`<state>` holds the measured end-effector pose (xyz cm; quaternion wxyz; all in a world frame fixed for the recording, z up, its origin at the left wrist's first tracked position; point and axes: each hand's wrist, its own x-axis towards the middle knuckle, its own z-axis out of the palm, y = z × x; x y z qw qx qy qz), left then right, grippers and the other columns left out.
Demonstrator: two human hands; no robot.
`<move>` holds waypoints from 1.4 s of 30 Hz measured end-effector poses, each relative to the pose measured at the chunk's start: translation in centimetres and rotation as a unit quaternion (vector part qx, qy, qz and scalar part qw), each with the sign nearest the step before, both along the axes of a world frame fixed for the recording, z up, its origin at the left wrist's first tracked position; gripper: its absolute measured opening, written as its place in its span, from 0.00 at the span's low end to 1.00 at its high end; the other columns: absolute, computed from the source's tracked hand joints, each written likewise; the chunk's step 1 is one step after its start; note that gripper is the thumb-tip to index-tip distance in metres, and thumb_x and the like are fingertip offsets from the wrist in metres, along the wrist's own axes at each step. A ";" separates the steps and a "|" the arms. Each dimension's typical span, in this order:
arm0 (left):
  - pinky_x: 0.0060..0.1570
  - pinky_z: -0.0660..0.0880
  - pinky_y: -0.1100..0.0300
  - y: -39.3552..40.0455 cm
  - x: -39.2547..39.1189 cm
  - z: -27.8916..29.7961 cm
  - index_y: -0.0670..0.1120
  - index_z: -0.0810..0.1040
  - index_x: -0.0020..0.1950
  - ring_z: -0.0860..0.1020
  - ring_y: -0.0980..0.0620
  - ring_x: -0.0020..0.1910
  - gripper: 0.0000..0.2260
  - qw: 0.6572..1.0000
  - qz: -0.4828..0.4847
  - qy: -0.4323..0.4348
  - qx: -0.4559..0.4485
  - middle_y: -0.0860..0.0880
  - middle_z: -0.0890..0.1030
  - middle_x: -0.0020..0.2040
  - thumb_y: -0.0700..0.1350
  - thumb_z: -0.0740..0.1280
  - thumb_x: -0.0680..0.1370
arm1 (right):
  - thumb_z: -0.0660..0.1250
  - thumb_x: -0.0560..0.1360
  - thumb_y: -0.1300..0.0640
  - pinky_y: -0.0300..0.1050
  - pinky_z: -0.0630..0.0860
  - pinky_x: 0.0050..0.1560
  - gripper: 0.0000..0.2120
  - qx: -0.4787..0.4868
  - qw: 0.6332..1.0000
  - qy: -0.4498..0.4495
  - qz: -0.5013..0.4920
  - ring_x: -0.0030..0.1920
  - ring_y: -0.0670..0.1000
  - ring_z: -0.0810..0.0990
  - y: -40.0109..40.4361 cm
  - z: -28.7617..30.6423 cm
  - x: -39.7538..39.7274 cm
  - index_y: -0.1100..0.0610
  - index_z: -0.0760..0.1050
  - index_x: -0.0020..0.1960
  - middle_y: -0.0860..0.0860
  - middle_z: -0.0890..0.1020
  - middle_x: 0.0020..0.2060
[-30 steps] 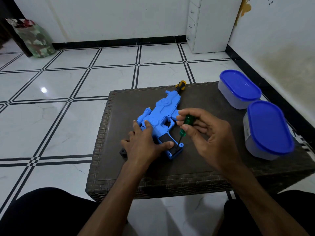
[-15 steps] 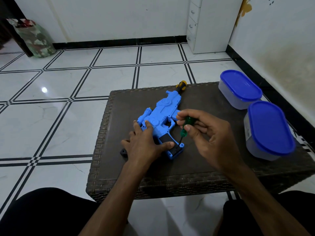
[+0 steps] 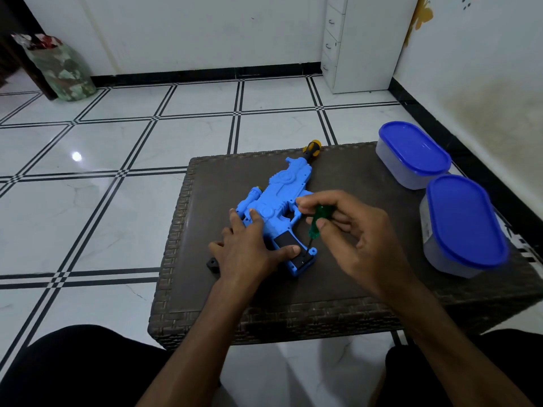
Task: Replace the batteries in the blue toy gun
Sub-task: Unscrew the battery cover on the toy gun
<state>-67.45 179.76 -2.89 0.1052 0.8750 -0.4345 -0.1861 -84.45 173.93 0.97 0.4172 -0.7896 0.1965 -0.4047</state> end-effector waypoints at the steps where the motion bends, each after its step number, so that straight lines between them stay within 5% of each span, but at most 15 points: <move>1: 0.68 0.55 0.36 0.0 0.0 0.0 0.53 0.49 0.79 0.55 0.39 0.76 0.49 1.000 0.000 0.001 0.000 0.43 0.43 0.80 0.72 0.66 0.66 | 0.66 0.76 0.71 0.45 0.80 0.58 0.14 -0.013 1.000 0.008 0.001 0.58 0.47 0.83 0.0 0.0 0.1 0.62 0.79 0.59 0.51 0.84 0.55; 6: 0.69 0.55 0.36 0.0 0.0 0.0 0.53 0.50 0.79 0.56 0.39 0.76 0.49 1.000 -0.005 -0.003 0.000 0.43 0.44 0.80 0.72 0.66 0.67 | 0.75 0.72 0.60 0.42 0.79 0.52 0.11 -0.074 0.997 0.013 -0.028 0.50 0.49 0.79 -0.2 0.0 0.7 0.56 0.84 0.54 0.53 0.76 0.49; 14: 0.68 0.55 0.38 0.1 0.0 0.2 0.53 0.49 0.79 0.55 0.40 0.76 0.49 1.000 -0.004 0.000 0.002 0.43 0.43 0.80 0.72 0.66 0.67 | 0.66 0.76 0.69 0.40 0.79 0.56 0.14 -0.032 0.999 0.012 -0.004 0.57 0.45 0.82 0.1 0.6 0.2 0.61 0.79 0.60 0.50 0.83 0.53; 20: 0.68 0.55 0.37 0.1 0.1 0.1 0.53 0.49 0.79 0.55 0.39 0.76 0.48 1.000 -0.006 -0.003 0.003 0.42 0.43 0.80 0.72 0.66 0.67 | 0.74 0.73 0.62 0.42 0.80 0.52 0.08 -0.079 0.997 0.016 -0.022 0.51 0.49 0.81 -0.2 0.6 0.5 0.59 0.82 0.52 0.53 0.79 0.50; 26: 0.68 0.54 0.38 0.1 -0.1 0.3 0.53 0.49 0.79 0.55 0.39 0.76 0.48 1.000 -0.004 0.001 0.003 0.43 0.43 0.80 0.72 0.66 0.67 | 0.64 0.76 0.72 0.39 0.78 0.58 0.16 -0.009 1.000 0.010 -0.013 0.58 0.44 0.82 -0.1 0.6 0.3 0.61 0.77 0.62 0.50 0.83 0.55; 32: 0.67 0.56 0.38 0.1 0.0 0.0 0.53 0.51 0.79 0.56 0.39 0.75 0.48 1.000 -0.007 -0.007 -0.001 0.42 0.44 0.80 0.72 0.66 0.67 | 0.73 0.74 0.59 0.47 0.79 0.54 0.11 -0.064 0.997 0.027 -0.021 0.53 0.51 0.79 -0.1 0.3 0.6 0.55 0.83 0.56 0.53 0.76 0.52; 38: 0.67 0.56 0.37 0.1 0.1 0.0 0.53 0.50 0.79 0.56 0.39 0.75 0.49 1.000 -0.006 -0.008 0.003 0.43 0.44 0.80 0.73 0.66 0.66 | 0.68 0.76 0.71 0.39 0.79 0.57 0.18 0.000 1.000 0.001 -0.022 0.56 0.45 0.83 0.0 0.6 0.3 0.59 0.76 0.63 0.50 0.83 0.52; 42: 0.68 0.56 0.38 0.1 0.0 0.1 0.53 0.50 0.79 0.55 0.40 0.76 0.49 1.000 -0.004 -0.003 0.000 0.43 0.43 0.80 0.73 0.66 0.66 | 0.68 0.76 0.65 0.42 0.78 0.58 0.12 -0.053 0.998 0.019 -0.015 0.60 0.46 0.80 0.1 0.4 0.2 0.59 0.80 0.59 0.50 0.81 0.56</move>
